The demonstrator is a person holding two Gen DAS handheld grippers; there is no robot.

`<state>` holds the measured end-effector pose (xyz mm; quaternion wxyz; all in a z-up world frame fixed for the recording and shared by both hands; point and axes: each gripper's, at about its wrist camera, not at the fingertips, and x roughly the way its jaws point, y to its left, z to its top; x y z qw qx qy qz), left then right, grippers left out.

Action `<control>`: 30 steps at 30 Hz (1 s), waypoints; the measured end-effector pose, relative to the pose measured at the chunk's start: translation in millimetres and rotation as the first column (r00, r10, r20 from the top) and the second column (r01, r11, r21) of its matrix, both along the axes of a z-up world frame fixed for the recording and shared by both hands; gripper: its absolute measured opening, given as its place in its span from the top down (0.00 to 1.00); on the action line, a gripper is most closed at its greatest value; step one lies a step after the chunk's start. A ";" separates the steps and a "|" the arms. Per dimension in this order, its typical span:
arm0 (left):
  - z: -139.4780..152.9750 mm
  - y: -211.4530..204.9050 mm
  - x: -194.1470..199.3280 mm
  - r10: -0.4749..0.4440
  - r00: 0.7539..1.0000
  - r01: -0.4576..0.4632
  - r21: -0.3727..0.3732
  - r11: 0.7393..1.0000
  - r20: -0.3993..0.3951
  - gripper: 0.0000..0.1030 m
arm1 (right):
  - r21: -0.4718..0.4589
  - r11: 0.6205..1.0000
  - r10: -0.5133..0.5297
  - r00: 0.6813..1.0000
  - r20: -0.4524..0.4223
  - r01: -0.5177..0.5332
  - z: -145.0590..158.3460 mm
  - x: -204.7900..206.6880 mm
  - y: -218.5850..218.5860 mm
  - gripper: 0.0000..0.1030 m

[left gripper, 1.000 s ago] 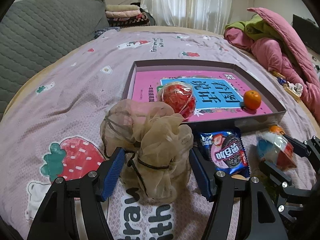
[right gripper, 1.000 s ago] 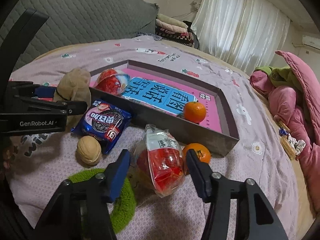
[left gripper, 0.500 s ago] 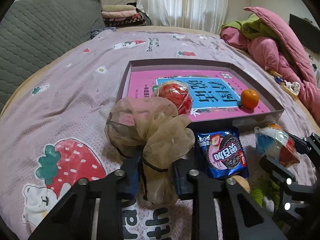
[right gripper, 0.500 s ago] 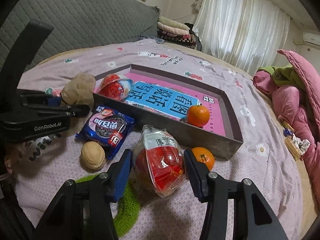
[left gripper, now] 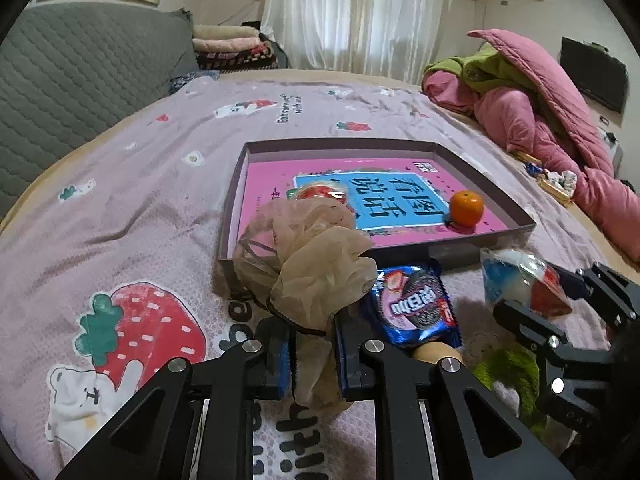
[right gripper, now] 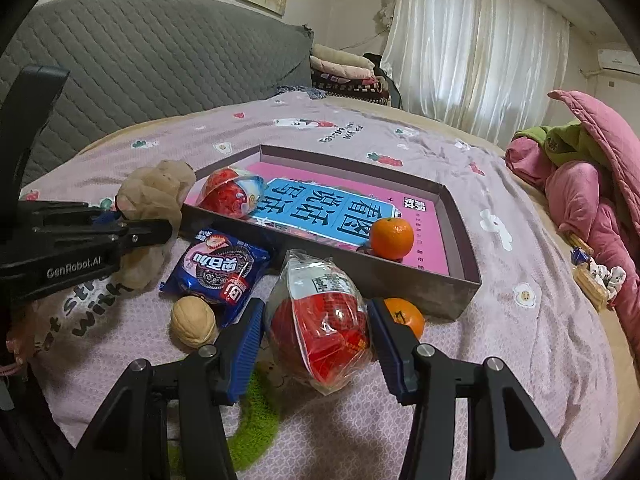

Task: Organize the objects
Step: 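Lift the mesh puff and the candy bag and carry both toward the grey tray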

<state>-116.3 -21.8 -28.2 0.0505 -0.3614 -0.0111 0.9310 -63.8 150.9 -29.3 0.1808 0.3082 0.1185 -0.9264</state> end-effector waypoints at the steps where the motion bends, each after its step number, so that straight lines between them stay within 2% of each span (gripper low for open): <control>1: 1.2 0.8 1.9 -0.004 1.000 0.004 0.000 1.000 -0.005 0.84 | -0.008 1.000 0.001 1.000 0.000 -0.001 0.9 0.2 1.1 0.49; 12: 21.4 10.2 20.9 -0.034 0.997 0.033 -0.009 0.999 -0.067 0.84 | -0.085 0.996 -0.026 0.999 -0.034 0.023 16.0 4.6 14.6 0.49; 30: 41.9 36.9 32.9 -0.065 0.992 0.062 -0.028 0.998 -0.111 0.84 | -0.123 0.992 -0.041 0.997 -0.070 0.033 29.2 10.4 24.3 0.49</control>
